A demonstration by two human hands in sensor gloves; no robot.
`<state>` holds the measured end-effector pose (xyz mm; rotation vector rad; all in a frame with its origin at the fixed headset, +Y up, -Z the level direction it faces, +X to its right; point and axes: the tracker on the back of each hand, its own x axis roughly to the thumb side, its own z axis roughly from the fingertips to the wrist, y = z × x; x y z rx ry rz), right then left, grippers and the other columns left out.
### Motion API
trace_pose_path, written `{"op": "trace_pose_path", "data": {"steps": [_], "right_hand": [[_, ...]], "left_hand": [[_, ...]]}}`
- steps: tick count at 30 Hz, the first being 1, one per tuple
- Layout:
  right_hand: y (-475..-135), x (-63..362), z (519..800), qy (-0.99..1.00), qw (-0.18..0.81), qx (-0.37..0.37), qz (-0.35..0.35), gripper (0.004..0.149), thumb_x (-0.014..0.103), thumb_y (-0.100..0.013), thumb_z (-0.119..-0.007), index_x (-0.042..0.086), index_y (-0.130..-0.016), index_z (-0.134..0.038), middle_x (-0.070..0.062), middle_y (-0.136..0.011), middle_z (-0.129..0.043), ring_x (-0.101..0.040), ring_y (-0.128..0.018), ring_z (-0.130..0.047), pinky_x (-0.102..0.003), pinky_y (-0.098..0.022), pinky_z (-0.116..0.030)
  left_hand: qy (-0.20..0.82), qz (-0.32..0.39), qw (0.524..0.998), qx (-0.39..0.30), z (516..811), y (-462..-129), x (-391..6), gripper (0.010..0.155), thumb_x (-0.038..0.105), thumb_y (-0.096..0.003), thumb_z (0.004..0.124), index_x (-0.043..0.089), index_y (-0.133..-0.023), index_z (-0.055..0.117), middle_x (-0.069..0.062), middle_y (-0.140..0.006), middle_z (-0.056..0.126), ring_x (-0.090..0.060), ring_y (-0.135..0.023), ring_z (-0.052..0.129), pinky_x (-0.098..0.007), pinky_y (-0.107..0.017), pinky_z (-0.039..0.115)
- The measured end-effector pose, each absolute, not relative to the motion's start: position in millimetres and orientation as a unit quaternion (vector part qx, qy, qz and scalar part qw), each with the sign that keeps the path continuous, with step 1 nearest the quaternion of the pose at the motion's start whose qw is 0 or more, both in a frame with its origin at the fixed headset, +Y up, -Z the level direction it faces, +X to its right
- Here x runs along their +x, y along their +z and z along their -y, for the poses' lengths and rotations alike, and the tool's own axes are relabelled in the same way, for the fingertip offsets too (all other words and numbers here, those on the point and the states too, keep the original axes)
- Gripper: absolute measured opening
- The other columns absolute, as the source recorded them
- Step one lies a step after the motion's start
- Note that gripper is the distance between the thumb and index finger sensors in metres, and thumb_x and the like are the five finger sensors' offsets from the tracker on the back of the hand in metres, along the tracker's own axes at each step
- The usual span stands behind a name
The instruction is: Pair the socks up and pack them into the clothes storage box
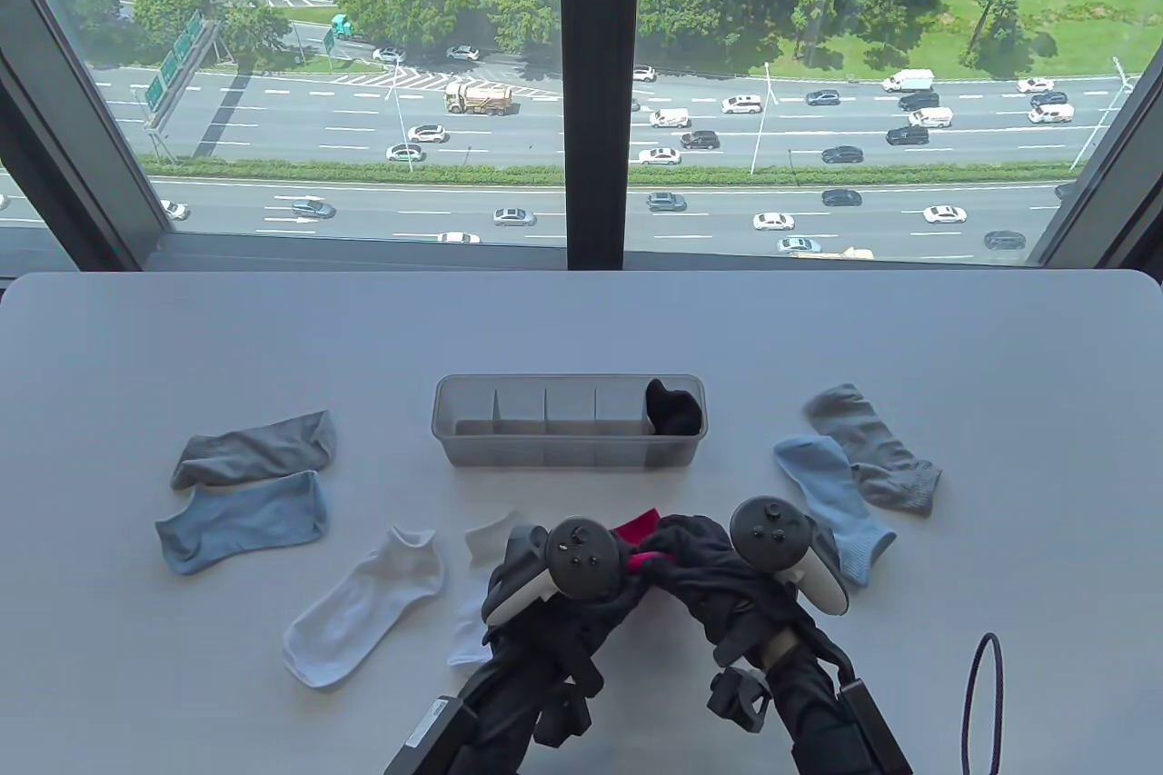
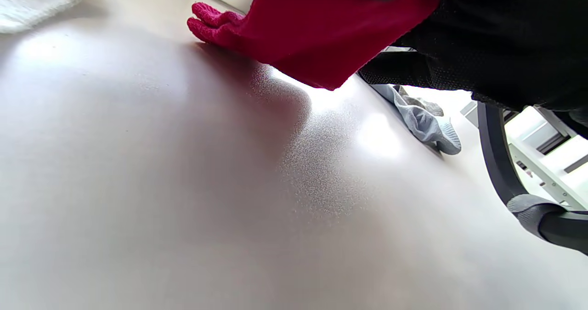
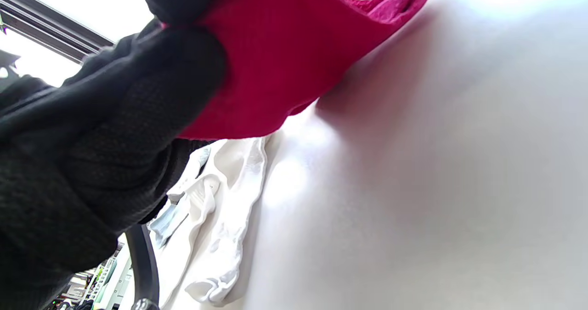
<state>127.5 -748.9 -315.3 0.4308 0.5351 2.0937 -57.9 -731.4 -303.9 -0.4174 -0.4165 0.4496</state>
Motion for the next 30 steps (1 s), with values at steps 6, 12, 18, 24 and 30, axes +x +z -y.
{"op": "trace_pose_path", "data": {"steps": [6, 12, 18, 24, 30], "right_hand": [[-313, 124, 750, 0.841, 0.467, 0.164, -0.217, 0.052, 0.038, -0.061, -0.06, 0.007, -0.102, -0.059, -0.032, -0.113, -0.032, -0.054, -0.1, -0.013, -0.072, -0.068, -0.019], [-316, 127, 748, 0.823, 0.496, 0.161, -0.225, 0.043, 0.032, -0.064, -0.056, 0.001, -0.088, -0.072, -0.031, -0.111, -0.039, -0.054, -0.1, -0.017, -0.072, -0.068, -0.021], [-316, 133, 746, 0.821, 0.499, 0.178, -0.212, 0.064, 0.045, -0.059, -0.063, 0.008, -0.109, -0.049, -0.032, -0.114, -0.034, -0.056, -0.1, -0.018, -0.073, -0.068, -0.021], [-314, 128, 742, 0.84, 0.469, 0.18, -0.205, 0.049, 0.039, -0.06, -0.059, 0.001, -0.088, -0.072, -0.029, -0.108, -0.05, -0.054, -0.101, -0.028, -0.072, -0.069, -0.026], [-313, 125, 740, 0.835, 0.481, 0.179, -0.198, 0.054, 0.039, -0.06, -0.065, 0.008, -0.103, -0.058, -0.027, -0.11, -0.049, -0.055, -0.101, -0.032, -0.073, -0.069, -0.027]], "left_hand": [[0.18, 0.184, 0.951, -0.173, 723, -304, -60, 0.04, 0.04, -0.0525, 0.073, 0.008, -0.077, 0.07, -0.017, -0.102, 0.068, -0.046, -0.098, 0.068, -0.071, -0.077, 0.039], [0.187, 0.195, 0.952, -0.141, 717, -299, -60, 0.064, 0.042, -0.0544, 0.071, 0.016, -0.105, 0.041, -0.021, -0.117, 0.039, -0.048, -0.109, 0.047, -0.072, -0.078, 0.034], [0.182, 0.214, 0.952, -0.122, 712, -297, -55, 0.048, 0.037, -0.0581, 0.062, 0.005, -0.093, 0.065, -0.018, -0.112, 0.059, -0.046, -0.104, 0.061, -0.071, -0.078, 0.04], [0.15, 0.203, 0.954, -0.162, 715, -298, -52, 0.054, 0.047, -0.054, 0.066, 0.006, -0.088, 0.061, -0.02, -0.112, 0.051, -0.048, -0.105, 0.055, -0.071, -0.078, 0.037], [0.14, 0.206, 0.954, -0.165, 713, -299, -55, 0.043, 0.044, -0.0516, 0.074, 0.006, -0.073, 0.075, -0.016, -0.1, 0.074, -0.044, -0.093, 0.077, -0.07, -0.076, 0.048]]}}
